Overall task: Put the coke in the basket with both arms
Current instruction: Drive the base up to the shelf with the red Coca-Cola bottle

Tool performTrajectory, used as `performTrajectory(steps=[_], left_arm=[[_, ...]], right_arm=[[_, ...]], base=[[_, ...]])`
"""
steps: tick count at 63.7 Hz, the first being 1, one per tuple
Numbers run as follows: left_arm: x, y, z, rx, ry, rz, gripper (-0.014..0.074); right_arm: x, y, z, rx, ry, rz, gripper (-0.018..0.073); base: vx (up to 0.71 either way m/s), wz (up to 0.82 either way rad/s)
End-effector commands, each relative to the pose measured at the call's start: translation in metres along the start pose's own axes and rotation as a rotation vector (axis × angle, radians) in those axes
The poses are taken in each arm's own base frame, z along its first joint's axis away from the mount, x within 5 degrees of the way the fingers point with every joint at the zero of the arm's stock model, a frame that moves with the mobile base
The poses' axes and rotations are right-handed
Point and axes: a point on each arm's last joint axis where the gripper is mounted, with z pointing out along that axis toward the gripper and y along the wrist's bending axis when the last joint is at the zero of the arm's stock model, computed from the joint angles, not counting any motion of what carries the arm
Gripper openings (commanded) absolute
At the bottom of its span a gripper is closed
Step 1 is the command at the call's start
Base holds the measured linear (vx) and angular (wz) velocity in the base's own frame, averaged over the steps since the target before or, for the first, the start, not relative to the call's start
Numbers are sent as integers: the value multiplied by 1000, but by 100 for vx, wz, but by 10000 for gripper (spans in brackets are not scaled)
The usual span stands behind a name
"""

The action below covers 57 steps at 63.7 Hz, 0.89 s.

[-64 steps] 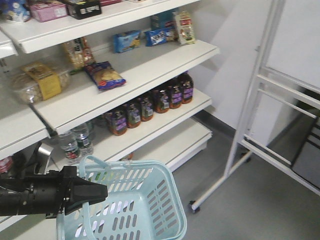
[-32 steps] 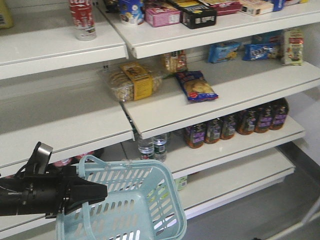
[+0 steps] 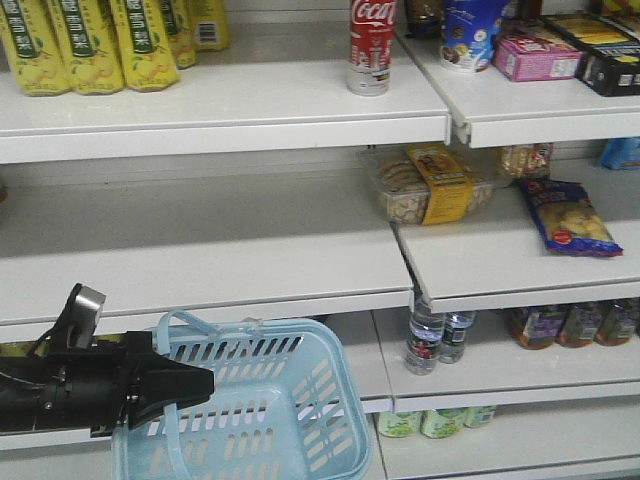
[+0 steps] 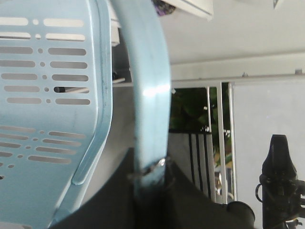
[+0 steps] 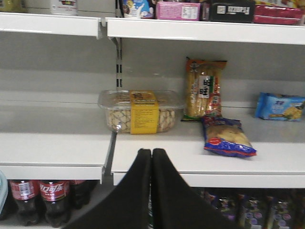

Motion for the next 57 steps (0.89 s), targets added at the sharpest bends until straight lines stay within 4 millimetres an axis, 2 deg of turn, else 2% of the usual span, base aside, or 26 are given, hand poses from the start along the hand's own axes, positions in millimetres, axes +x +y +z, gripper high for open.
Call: performTrajectory(steps=[1,23,57], left_arm=[[-3,-20,-4,115,-22,29,-6],[-3,-20,-4,115,-22,29,-6],[-3,-20,-4,115,-22,29,-6]], right_arm=[[-4,-1,-1,10,-83,-11,-10],[-4,-1,-1,10,-83,-11,-10],[-4,-1,-1,10,-84,-11,-10]], base=[[9,42],[7,30],[5,3]])
